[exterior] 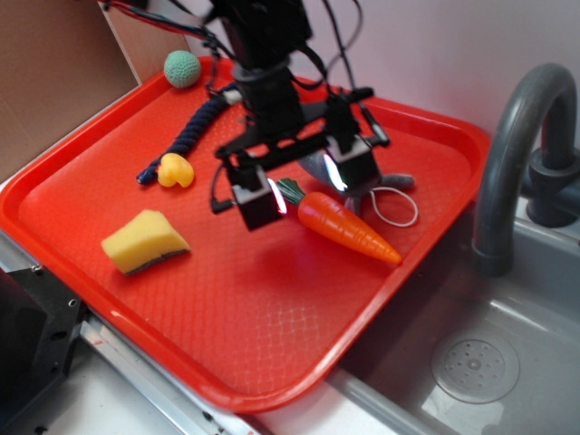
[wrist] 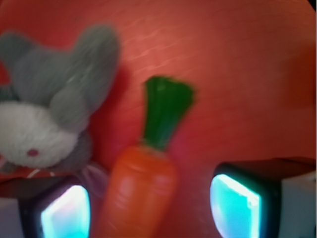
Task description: Grab the carrot.
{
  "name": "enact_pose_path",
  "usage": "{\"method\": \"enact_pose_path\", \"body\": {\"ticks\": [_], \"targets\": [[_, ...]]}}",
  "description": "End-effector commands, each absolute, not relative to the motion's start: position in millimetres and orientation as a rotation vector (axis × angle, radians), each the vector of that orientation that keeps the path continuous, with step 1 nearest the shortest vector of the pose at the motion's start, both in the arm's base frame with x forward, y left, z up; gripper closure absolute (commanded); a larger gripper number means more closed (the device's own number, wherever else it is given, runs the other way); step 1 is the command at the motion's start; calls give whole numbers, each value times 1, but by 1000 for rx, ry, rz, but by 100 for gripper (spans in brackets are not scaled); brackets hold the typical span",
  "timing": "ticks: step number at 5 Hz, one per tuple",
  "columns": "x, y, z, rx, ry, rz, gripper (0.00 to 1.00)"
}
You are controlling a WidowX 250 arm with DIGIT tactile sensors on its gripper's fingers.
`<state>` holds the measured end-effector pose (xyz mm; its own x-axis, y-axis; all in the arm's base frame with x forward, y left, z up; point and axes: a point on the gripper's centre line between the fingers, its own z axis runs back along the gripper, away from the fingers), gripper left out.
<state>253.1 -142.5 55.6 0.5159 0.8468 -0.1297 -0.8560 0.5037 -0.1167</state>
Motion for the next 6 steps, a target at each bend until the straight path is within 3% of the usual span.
{"method": "enact_pose_path", "body": {"ticks": [1,2,3,4,6], "targets": [[268,-166,55,-223,34,925,0],[268,-166,55,-222,20,915,100],[269,-162,55,-213,8,929,100],[263,-152,72,-172,-27,908,100],[219,-72,166,-138,-93,839,100]]}}
